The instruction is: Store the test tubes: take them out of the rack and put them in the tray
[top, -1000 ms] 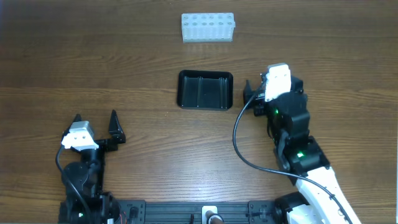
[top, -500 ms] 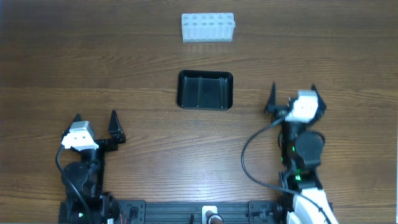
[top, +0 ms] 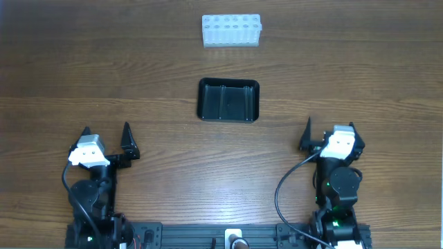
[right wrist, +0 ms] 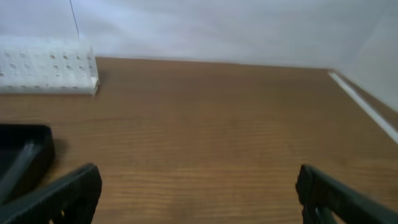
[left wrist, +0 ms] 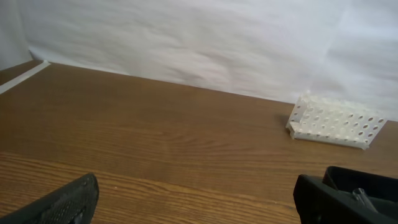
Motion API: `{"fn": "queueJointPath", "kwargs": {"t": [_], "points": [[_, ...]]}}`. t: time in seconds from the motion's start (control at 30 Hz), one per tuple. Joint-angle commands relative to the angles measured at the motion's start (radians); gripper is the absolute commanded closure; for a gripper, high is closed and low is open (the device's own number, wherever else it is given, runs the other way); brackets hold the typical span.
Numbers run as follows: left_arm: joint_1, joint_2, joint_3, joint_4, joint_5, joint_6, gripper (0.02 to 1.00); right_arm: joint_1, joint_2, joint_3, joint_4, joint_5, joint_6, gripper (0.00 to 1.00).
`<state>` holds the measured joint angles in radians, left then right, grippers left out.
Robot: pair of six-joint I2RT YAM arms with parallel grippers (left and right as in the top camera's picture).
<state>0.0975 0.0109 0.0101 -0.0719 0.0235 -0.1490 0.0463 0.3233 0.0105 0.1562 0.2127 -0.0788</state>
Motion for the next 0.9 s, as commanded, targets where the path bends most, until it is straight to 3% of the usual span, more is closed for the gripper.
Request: {"fn": "queueJointPath", "kwargs": {"t": [0.03, 0.2, 0.9], "points": [[-0.004, -0.006, -0.004, -0.005, 0.010, 0.015, 0.020, -0.006, -0.155, -0.005, -0.142, -0.002, 0.003, 0.009], [-0.004, -0.006, -0.004, -0.005, 0.010, 0.015, 0.020, -0.008, -0.324, -0.005, -0.212, -0.009, 0.003, 0.007], [-0.004, -0.006, -0.004, -0.005, 0.010, 0.015, 0.023, -0.006, -0.317, -0.005, -0.213, -0.010, 0.003, 0.009]]}}
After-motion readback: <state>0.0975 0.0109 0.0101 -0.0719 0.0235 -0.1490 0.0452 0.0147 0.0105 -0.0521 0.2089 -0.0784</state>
